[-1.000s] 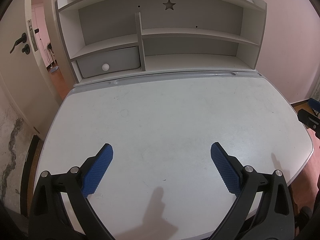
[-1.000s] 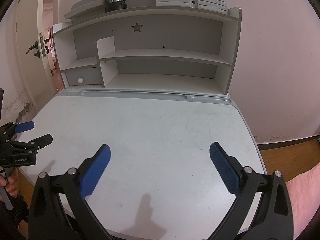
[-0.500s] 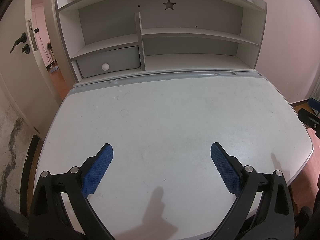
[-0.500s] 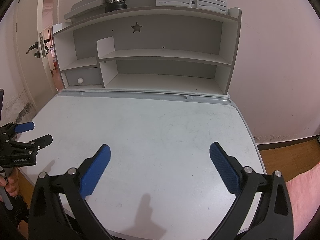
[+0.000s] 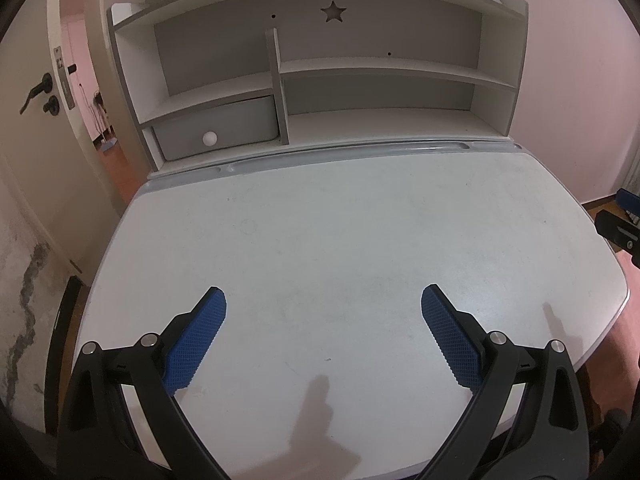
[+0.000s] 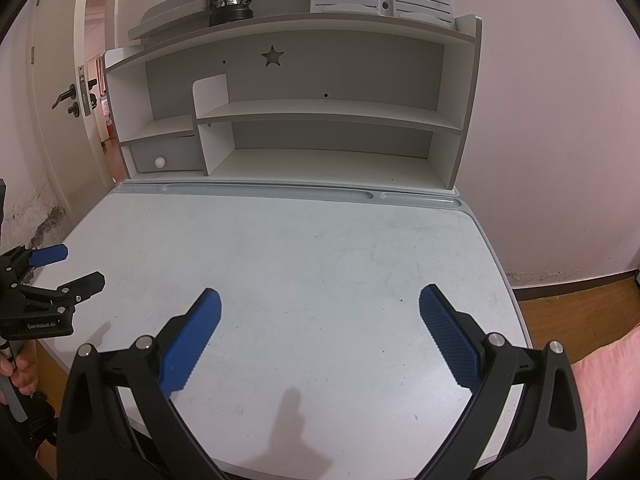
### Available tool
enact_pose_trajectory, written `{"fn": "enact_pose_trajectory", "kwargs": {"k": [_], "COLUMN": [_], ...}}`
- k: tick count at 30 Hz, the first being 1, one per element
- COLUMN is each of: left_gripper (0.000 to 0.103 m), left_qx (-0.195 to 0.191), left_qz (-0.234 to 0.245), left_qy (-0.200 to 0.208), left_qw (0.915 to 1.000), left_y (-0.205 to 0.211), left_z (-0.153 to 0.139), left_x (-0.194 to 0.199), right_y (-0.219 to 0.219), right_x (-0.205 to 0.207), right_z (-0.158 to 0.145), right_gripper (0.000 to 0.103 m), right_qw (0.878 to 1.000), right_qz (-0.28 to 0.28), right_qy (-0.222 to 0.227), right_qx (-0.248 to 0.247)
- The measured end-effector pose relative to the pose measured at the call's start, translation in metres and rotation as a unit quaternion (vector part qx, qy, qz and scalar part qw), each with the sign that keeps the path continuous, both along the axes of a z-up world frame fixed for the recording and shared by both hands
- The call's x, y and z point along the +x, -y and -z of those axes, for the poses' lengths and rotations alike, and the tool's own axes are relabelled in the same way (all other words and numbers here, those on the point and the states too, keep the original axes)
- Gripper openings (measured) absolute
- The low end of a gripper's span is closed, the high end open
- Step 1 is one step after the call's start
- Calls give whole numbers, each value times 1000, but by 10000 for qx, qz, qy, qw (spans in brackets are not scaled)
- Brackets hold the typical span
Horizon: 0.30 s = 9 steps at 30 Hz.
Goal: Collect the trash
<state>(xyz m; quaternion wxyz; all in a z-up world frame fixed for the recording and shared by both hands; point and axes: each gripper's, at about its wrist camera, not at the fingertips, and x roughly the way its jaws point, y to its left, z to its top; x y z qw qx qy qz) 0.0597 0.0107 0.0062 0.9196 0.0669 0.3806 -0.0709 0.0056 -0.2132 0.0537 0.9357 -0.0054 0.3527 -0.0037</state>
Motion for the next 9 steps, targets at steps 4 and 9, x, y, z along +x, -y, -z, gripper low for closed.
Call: {"fn": "enact_pose_trajectory", "kwargs": {"k": [4, 9], "left_gripper": [95, 95], "left_qx": [-56, -77], "left_qz": [-68, -72], "left_qy": [-53, -92], "left_qw": [9999, 9999], "left_y": [-2, -2], "left_z": [-1, 0], "left_x": [1, 2], "right_y": [0, 0], "right_x": [0, 0], "right_z": [0, 0], "right_gripper": [96, 96], "right_qw": [10000, 10000], "right_qz": [5, 4], "right_qy": [1, -1], "right_qx": [6, 1]}}
